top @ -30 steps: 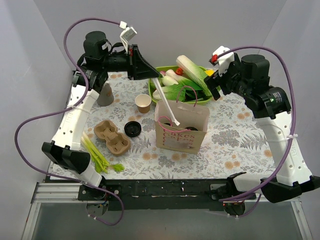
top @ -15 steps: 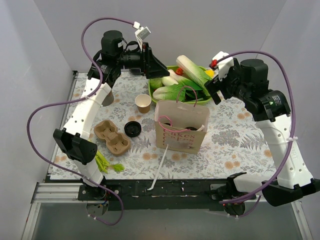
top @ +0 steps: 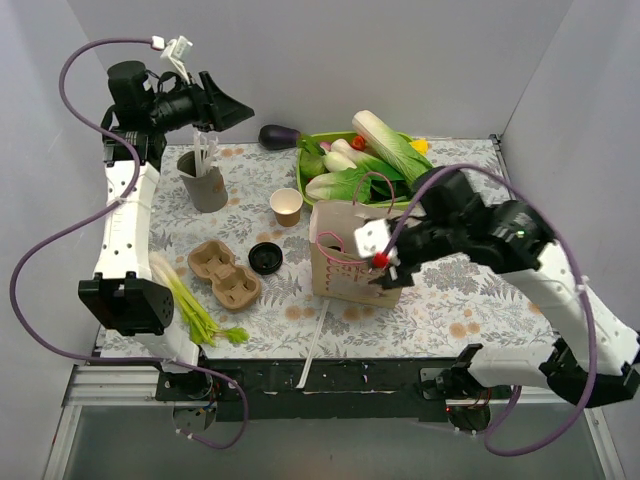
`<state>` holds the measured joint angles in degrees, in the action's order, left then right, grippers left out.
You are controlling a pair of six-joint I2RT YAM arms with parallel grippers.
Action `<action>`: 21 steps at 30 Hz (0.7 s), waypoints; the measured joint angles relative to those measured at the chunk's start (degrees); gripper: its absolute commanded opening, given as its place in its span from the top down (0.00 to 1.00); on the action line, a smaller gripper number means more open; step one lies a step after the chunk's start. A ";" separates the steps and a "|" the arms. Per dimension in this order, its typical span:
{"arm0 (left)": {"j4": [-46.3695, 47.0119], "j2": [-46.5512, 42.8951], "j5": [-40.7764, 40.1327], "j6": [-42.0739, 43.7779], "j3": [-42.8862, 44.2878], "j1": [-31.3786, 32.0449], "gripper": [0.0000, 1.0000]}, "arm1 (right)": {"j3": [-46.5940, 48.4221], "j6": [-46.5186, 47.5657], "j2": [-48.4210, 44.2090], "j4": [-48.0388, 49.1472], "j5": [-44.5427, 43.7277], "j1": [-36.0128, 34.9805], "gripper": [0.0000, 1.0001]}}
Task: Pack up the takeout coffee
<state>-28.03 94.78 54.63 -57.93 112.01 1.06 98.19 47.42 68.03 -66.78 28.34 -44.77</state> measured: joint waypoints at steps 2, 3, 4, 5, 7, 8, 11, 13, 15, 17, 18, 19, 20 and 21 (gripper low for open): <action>0.04 -0.83 -1.57 -0.22 -0.70 -2.16 0.34 | -1.70 3.91 2.36 -0.92 -1.01 -7.98 0.32; -0.04 -1.40 -2.05 -0.20 -1.18 -2.29 0.34 | -2.67 6.19 4.24 -0.96 -1.33 -10.73 0.32; 0.17 -2.16 -2.47 -0.13 -1.99 -2.10 0.33 | -3.87 8.24 6.25 -0.48 -1.38 -12.48 0.32; 0.11 -3.21 -2.84 -0.09 -3.06 -1.75 0.33 | -5.01 9.68 7.89 -0.04 -1.66 -13.09 0.34; -0.20 -5.25 -3.19 0.04 -4.81 -1.33 0.33 | -7.98 13.84 11.93 1.05 -2.32 -14.08 0.41; -0.07 -6.54 -3.34 0.09 -6.01 -1.07 0.33 | -9.33 15.63 13.66 1.79 -2.69 -14.51 0.42; -0.09 -11.41 -3.67 0.00 -9.84 -1.77 0.32 | -13.16 19.89 19.30 4.39 -3.32 -17.16 0.46; 0.02 -14.29 -4.15 -0.17 -11.65 -2.60 0.32 | -16.02 21.46 22.51 7.04 -3.08 -19.87 0.48; 0.02 -16.68 -4.48 -0.26 -12.61 -3.37 0.31 | -18.12 22.16 24.83 9.46 -2.82 -21.75 0.51; -0.20 -18.91 -4.76 -0.20 -13.03 -3.91 0.30 | -20.17 22.45 27.04 12.46 -2.84 -23.58 0.53; -0.28 -19.82 -4.90 -0.07 -13.07 -3.98 0.29 | -21.22 22.67 28.09 14.16 -2.86 -24.41 0.55; -0.39 -20.63 -5.09 0.04 -13.07 -4.04 0.28 | -22.25 22.82 29.09 16.00 -2.99 -25.16 0.57; -0.61 -21.42 -5.35 0.11 -13.09 -4.15 0.28 | -23.21 23.06 30.18 17.73 -3.23 -25.77 0.57; -0.74 -22.18 -5.62 0.22 -13.18 -4.28 0.28 | -24.11 23.34 31.43 19.23 -3.54 -26.27 0.59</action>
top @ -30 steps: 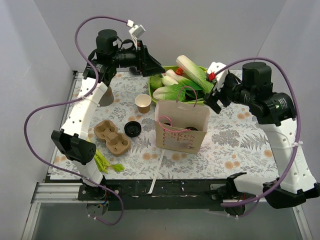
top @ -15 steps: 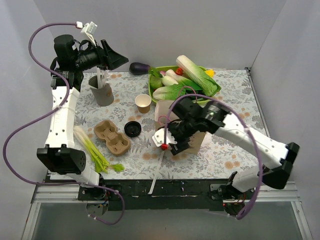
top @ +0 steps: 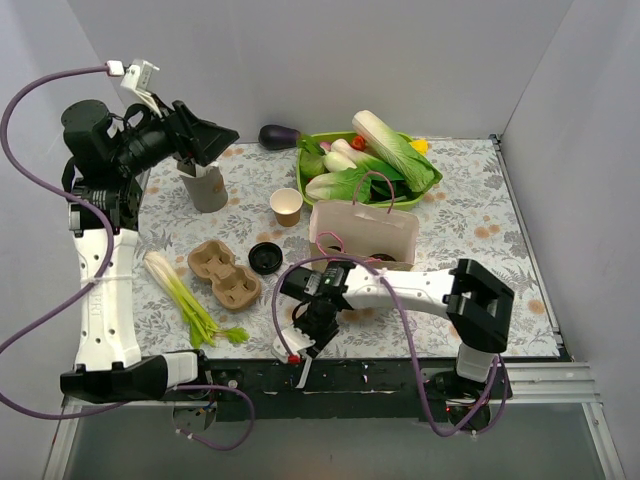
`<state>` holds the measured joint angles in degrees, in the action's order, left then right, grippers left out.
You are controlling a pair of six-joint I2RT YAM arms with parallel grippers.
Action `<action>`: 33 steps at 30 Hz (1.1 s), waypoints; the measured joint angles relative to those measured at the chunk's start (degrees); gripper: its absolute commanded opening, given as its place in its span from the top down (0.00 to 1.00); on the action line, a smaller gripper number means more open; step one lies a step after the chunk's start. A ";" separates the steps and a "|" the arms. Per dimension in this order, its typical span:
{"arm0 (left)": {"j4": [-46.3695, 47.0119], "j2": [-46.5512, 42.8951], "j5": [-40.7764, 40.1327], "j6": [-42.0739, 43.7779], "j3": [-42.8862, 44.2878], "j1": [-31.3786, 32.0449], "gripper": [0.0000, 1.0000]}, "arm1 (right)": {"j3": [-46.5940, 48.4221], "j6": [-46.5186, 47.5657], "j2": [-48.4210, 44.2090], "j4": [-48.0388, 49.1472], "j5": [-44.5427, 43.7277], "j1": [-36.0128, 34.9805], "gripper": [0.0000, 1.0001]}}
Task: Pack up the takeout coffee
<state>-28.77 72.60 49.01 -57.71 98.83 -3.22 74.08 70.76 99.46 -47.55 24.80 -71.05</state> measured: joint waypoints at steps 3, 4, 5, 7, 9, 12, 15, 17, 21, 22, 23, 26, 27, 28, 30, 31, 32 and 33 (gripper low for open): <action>-0.70 -2.10 -0.44 0.13 -0.79 -0.11 0.27 | -1.86 0.52 3.89 3.69 -0.90 -1.03 0.60; -1.01 -2.73 -0.48 0.20 -1.03 -0.17 0.27 | -2.32 0.72 5.09 4.68 -1.22 -1.20 0.61; -1.22 -3.19 -0.52 0.28 -1.22 -0.22 0.27 | -2.89 0.96 6.10 5.88 -1.66 -1.42 0.61; -1.33 -3.80 -0.61 0.33 -1.55 -0.37 0.27 | -3.63 1.25 7.26 7.54 -2.21 -1.70 0.66; -1.49 -3.98 -0.63 0.44 -1.75 -0.57 0.26 | -3.87 1.51 7.10 9.42 -2.84 -1.75 0.81; -1.70 -3.91 -0.76 0.50 -1.99 -0.81 0.26 | -4.48 2.45 7.02 11.43 -3.37 -1.79 0.99; -1.88 -3.74 -0.85 0.52 -1.99 -0.96 0.26 | -4.72 3.19 6.62 11.69 -3.74 -1.84 0.99; -2.05 -3.50 -0.90 0.55 -1.99 -1.01 0.26 | -4.92 3.45 6.03 11.56 -4.17 -1.77 0.99; -2.12 -1.75 -1.25 0.72 -0.66 -1.07 0.26 | -0.87 2.60 4.52 5.20 -3.74 -0.50 0.99; -2.01 -0.92 -1.46 0.74 0.26 -1.07 0.26 | 3.17 2.01 4.50 2.14 -2.71 0.31 0.99; -1.88 0.02 -1.79 0.79 1.38 -1.07 0.26 | 8.22 1.11 4.50 -0.11 -1.31 1.20 0.99; -1.09 3.34 -3.28 1.03 5.35 -1.18 0.25 | 26.67 -2.23 4.17 -4.46 3.17 4.33 0.99; -0.79 4.72 -4.02 1.20 7.02 -1.25 0.25 | 32.13 -3.67 3.56 -5.03 4.55 5.22 0.99; -0.70 5.64 -4.55 1.46 8.07 -1.33 0.25 | 37.03 -5.07 2.67 -5.97 5.73 6.34 0.99; -0.68 7.89 -5.73 2.05 10.88 -1.57 0.25 | 44.72 -8.48 0.61 -7.02 7.91 8.26 0.99; -0.72 8.66 -6.16 2.45 11.76 -1.62 0.25 | 47.41 -10.45 -0.81 -6.95 8.87 9.16 0.99; -0.74 9.62 -6.51 2.73 12.94 -1.75 0.25 | 49.18 -12.63 -2.47 -6.58 9.55 9.92 0.99; -0.70 10.43 -6.78 2.91 13.79 -1.88 0.25 | 49.96 -14.73 -4.11 -6.12 10.05 10.80 0.99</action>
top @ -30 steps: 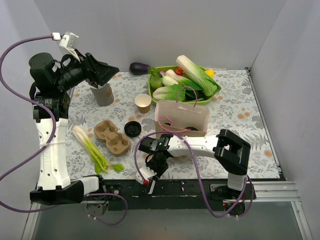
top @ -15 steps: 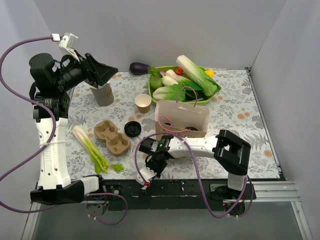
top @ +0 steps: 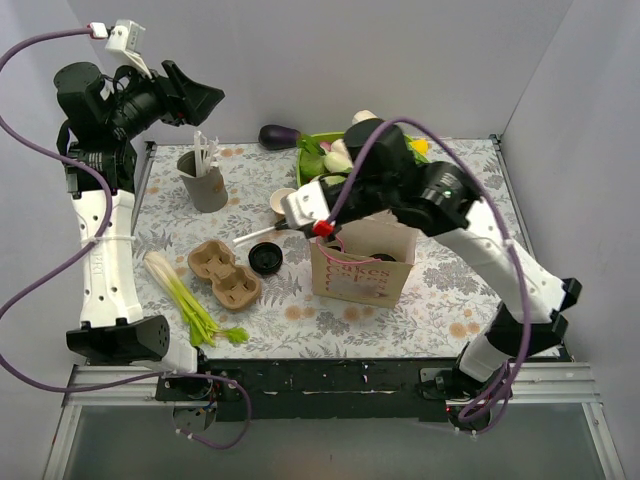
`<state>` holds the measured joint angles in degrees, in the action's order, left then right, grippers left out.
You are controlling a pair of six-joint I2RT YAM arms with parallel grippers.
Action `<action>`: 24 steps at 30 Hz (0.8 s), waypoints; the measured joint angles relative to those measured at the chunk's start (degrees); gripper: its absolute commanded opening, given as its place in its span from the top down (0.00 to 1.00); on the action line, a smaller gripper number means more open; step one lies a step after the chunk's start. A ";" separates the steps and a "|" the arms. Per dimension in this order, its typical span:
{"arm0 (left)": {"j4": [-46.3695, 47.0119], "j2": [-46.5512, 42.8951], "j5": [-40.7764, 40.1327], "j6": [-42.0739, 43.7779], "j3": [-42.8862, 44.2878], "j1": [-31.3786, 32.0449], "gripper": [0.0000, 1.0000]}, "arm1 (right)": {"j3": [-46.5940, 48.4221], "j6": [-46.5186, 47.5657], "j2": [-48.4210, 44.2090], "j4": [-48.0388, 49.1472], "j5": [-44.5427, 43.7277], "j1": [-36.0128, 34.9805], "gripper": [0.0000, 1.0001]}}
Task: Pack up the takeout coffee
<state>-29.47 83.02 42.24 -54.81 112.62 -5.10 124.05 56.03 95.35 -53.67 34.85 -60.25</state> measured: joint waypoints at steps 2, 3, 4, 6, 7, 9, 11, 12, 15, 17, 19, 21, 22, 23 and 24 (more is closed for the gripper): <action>-0.02 1.29 -0.15 0.39 1.22 -0.09 0.24 | -0.13 -4.57 -3.61 1.18 0.55 1.97 0.99; -0.04 1.86 -0.15 0.44 1.70 -0.11 0.24 | -0.37 -6.80 -5.03 1.75 0.74 3.21 0.99; 0.02 2.25 -0.13 0.52 1.99 -0.11 0.24 | -1.11 -8.72 -6.38 2.69 0.96 4.63 0.99; 0.26 3.04 0.13 0.55 2.29 -0.17 0.24 | -4.13 -12.20 -8.83 4.24 1.36 8.59 0.99; 0.28 3.37 0.37 0.52 2.29 -0.20 0.24 | -5.97 -13.86 -9.75 4.66 1.49 10.69 0.99; 0.63 3.93 1.09 0.39 2.29 -0.24 0.23 | -11.15 -15.87 -11.41 6.43 1.60 14.12 0.99; 0.98 4.50 1.88 0.33 2.29 -0.31 0.23 | -18.93 -17.53 -13.07 8.11 1.07 16.81 0.99; 1.22 4.70 2.21 0.26 2.29 -0.31 0.23 | -23.50 -18.08 -13.92 9.11 0.55 17.53 0.99; 1.64 5.64 3.43 -0.20 2.54 -0.31 0.22 | -34.27 -20.70 -15.06 10.49 -1.14 19.15 0.64; 2.01 6.58 4.09 -0.55 3.23 -0.31 0.16 | -37.66 -23.54 -15.02 10.60 -2.89 20.44 0.43; 2.27 7.48 4.39 -0.63 3.93 -0.31 0.02 | -37.07 -26.38 -14.84 10.45 -4.68 21.62 0.32; 2.51 7.91 4.39 -0.57 4.15 -0.33 0.02 | -33.35 -29.16 -14.84 10.43 -6.86 22.18 0.21; 2.51 7.96 4.35 -0.61 4.17 -0.33 0.02 | -31.19 -30.38 -14.84 10.40 -7.85 22.21 0.17; 2.54 7.96 4.20 -0.48 4.17 -0.31 0.02 | -27.28 -32.46 -14.82 10.36 -10.25 22.21 0.10; 2.51 7.96 4.09 -0.26 4.17 -0.33 0.02 | -24.81 -33.83 -14.84 10.62 -11.82 22.21 0.09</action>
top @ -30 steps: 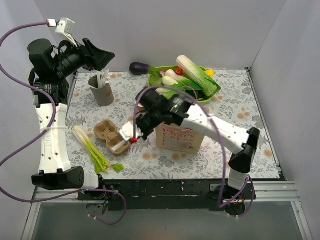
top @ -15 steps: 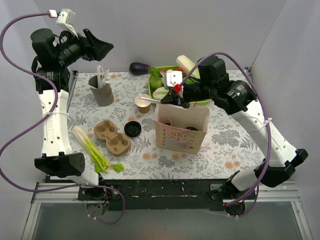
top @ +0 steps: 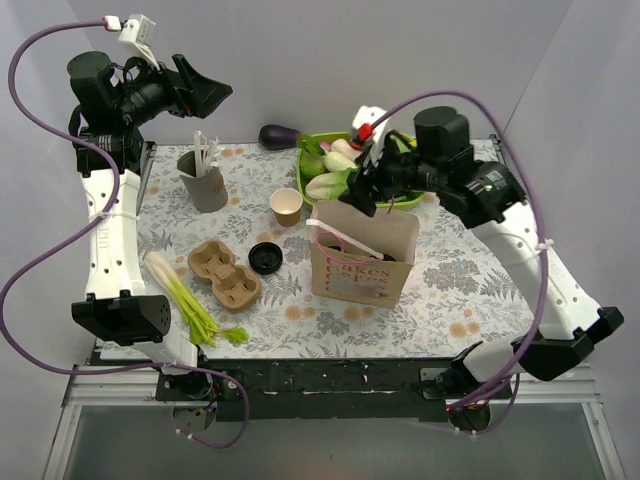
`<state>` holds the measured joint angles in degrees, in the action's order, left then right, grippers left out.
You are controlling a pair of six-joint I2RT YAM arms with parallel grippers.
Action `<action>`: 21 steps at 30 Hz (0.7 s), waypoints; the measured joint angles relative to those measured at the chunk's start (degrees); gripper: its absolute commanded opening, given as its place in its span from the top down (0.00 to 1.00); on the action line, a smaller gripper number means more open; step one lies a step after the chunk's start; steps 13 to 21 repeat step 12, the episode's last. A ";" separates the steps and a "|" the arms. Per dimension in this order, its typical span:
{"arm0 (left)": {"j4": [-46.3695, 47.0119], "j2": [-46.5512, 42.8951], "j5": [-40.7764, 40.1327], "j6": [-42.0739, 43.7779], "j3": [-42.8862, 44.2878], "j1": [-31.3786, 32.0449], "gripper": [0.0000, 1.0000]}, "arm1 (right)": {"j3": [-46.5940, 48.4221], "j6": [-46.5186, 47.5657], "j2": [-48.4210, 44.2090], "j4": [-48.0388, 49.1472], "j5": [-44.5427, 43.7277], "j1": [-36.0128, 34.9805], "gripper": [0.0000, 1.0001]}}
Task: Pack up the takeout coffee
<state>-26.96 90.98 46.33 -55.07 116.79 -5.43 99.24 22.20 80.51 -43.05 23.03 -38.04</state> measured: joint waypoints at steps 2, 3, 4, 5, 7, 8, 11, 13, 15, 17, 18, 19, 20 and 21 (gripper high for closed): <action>0.00 0.00 -0.50 0.55 0.00 0.02 0.02 | 6.32 -3.37 -0.44 0.87 -5.46 -0.13 0.07; -0.07 0.00 -0.92 1.01 0.00 0.02 0.02 | 8.15 -4.52 -1.01 1.55 -8.83 -0.22 0.07; -0.20 0.04 -1.25 1.31 0.00 0.02 0.02 | 9.07 -5.33 -1.57 1.88 -11.34 -0.22 0.06; -0.39 0.09 -1.64 1.77 0.02 0.02 0.02 | 9.70 -6.10 -2.36 2.34 -15.52 -0.24 0.04; -0.94 0.37 -2.64 2.71 0.39 0.00 0.02 | 10.19 -7.28 -3.72 2.97 -23.78 -0.24 0.02; -1.27 0.61 -3.23 3.26 0.68 0.02 0.02 | 10.19 -7.58 -4.11 3.32 -28.06 -0.22 0.02; -1.84 1.62 -5.01 4.44 1.79 0.00 0.02 | 10.01 -7.72 -4.31 4.72 -38.69 -0.20 0.02; -1.99 1.95 -5.40 4.74 2.10 0.00 0.02 | 9.90 -7.74 -4.28 4.94 -41.22 -0.07 0.02; -1.99 1.95 -5.40 4.74 2.10 0.00 0.02 | 9.90 -7.74 -4.28 4.94 -41.22 -0.07 0.02; -1.99 1.95 -5.40 4.74 2.10 0.00 0.02 | 9.90 -7.74 -4.28 4.94 -41.22 -0.07 0.02; -1.99 1.95 -5.40 4.74 2.10 0.00 0.02 | 9.90 -7.74 -4.28 4.94 -41.22 -0.07 0.02; -1.99 1.95 -5.40 4.74 2.10 0.00 0.02 | 9.90 -7.74 -4.28 4.94 -41.22 -0.07 0.02; -1.99 1.95 -5.40 4.74 2.10 0.00 0.02 | 9.90 -7.74 -4.28 4.94 -41.22 -0.07 0.02; -1.99 1.95 -5.40 4.74 2.10 0.00 0.02 | 9.90 -7.74 -4.28 4.94 -41.22 -0.07 0.02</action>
